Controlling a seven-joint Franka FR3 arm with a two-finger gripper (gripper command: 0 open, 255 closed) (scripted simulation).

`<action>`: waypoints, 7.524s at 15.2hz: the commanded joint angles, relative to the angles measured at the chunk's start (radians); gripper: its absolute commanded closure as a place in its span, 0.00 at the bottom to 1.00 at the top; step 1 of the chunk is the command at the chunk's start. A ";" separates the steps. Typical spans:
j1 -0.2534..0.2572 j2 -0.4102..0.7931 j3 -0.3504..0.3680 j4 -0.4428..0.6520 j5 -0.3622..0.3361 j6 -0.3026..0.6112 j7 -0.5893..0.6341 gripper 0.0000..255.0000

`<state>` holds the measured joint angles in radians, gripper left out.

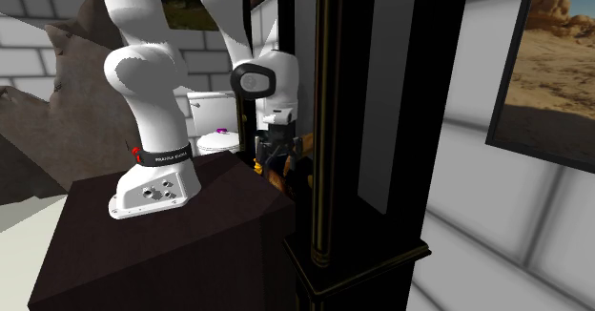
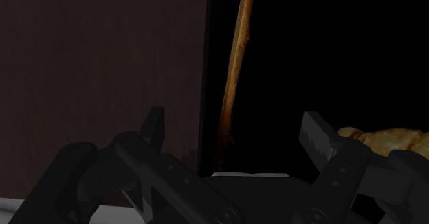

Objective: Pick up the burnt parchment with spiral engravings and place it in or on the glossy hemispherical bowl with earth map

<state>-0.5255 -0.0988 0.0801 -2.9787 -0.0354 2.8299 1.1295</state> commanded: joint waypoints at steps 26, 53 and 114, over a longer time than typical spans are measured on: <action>-0.011 0.037 0.006 -0.002 -0.014 0.041 0.016 1.00; 0.031 -0.499 -0.021 0.061 0.055 -0.558 -0.041 1.00; 0.257 -0.077 0.591 0.443 0.221 -0.487 0.677 1.00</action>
<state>-0.2687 -0.1760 0.6710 -2.5355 0.1857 2.3419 1.8070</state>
